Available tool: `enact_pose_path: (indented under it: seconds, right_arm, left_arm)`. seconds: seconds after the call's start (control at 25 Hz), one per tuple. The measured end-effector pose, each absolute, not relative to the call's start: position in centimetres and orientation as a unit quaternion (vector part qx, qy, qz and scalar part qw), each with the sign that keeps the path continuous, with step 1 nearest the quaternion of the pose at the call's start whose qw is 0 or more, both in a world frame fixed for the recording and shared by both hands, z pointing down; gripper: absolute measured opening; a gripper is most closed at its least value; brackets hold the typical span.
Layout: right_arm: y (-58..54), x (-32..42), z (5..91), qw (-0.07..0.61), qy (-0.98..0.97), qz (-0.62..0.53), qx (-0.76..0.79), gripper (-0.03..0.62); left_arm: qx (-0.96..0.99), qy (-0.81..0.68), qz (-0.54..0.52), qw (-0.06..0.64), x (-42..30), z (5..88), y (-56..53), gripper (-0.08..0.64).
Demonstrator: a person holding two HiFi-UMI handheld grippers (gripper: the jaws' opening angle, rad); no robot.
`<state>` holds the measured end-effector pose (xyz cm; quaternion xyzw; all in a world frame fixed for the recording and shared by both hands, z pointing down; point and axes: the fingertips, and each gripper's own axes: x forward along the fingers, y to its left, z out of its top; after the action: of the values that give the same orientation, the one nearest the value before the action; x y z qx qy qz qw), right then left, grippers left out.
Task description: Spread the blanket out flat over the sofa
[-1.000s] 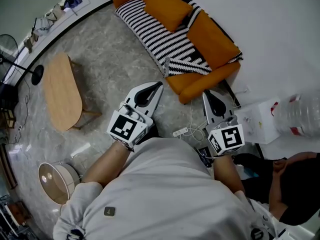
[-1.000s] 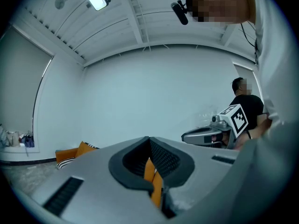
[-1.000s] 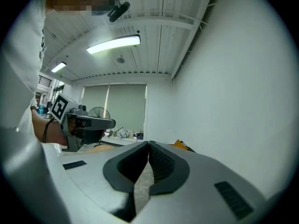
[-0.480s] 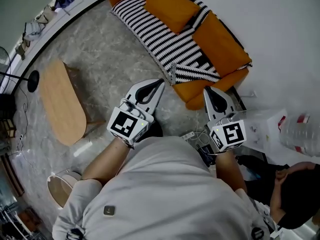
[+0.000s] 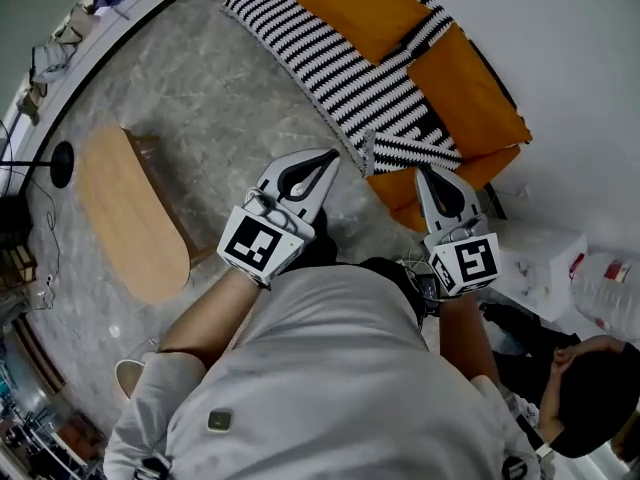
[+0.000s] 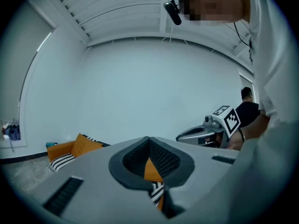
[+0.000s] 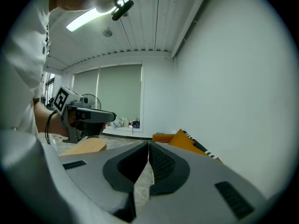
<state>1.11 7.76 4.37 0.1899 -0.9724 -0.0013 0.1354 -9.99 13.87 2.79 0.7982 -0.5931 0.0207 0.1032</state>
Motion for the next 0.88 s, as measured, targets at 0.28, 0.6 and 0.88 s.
enact_pose_path:
  seconds: [0.28,0.6,0.88]
  right_arm:
    - [3.4,-2.1,9.3,0.178,-0.97,0.013,0.167,0.029]
    - [-3.6,-4.5,18.7,0.218,-0.968,0.029,0.121,0.031]
    - [-8.9,-5.5,28.8,0.276,-0.958,0.048,0.061,0.032]
  left_arm:
    - [0.794,-0.591,0.039,0.14,-13.2,7.0,9.4,0.006]
    - [0.771,-0.605,0.079,0.18,-16.1,15.2,4.2,0.006]
    - [0.748,-0.613,0.098,0.234,-16.2,24.0,-0.5,0.006]
